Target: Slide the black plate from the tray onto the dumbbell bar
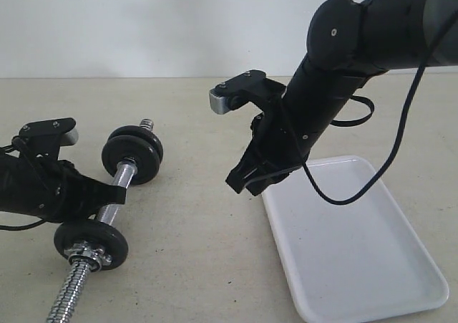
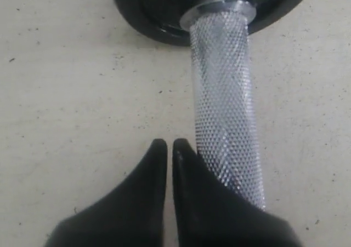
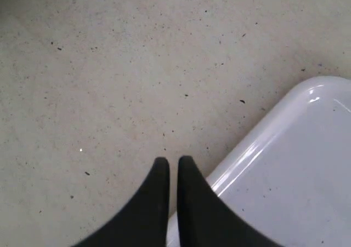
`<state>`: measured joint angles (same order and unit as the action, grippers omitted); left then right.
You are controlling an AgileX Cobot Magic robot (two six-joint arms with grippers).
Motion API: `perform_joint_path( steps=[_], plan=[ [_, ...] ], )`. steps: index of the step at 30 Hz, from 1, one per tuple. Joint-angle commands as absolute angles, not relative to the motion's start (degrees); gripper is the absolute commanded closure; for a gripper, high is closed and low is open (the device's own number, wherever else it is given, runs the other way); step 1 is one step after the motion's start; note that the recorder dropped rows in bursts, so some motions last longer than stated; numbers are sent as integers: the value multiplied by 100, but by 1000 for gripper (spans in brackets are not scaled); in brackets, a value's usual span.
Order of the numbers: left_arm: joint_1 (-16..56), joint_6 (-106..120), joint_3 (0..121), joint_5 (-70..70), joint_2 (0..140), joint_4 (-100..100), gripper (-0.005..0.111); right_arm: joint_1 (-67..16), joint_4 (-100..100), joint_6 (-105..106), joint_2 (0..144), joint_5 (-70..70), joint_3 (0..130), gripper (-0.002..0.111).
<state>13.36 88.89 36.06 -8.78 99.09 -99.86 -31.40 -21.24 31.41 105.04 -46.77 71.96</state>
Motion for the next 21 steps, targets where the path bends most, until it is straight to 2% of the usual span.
perform_joint_path(
  steps=[1, 21],
  plan=[
    [1334, 8829, 3744, -1252, 9968, -9995, 102, -3152, -2138, 3201, 10451, -4632, 7196, 108],
    [1334, 8747, 3963, -1497, 9968, -9995, 102, -3152, -2138, 3201, 10451, -4606, 7196, 108]
  ],
)
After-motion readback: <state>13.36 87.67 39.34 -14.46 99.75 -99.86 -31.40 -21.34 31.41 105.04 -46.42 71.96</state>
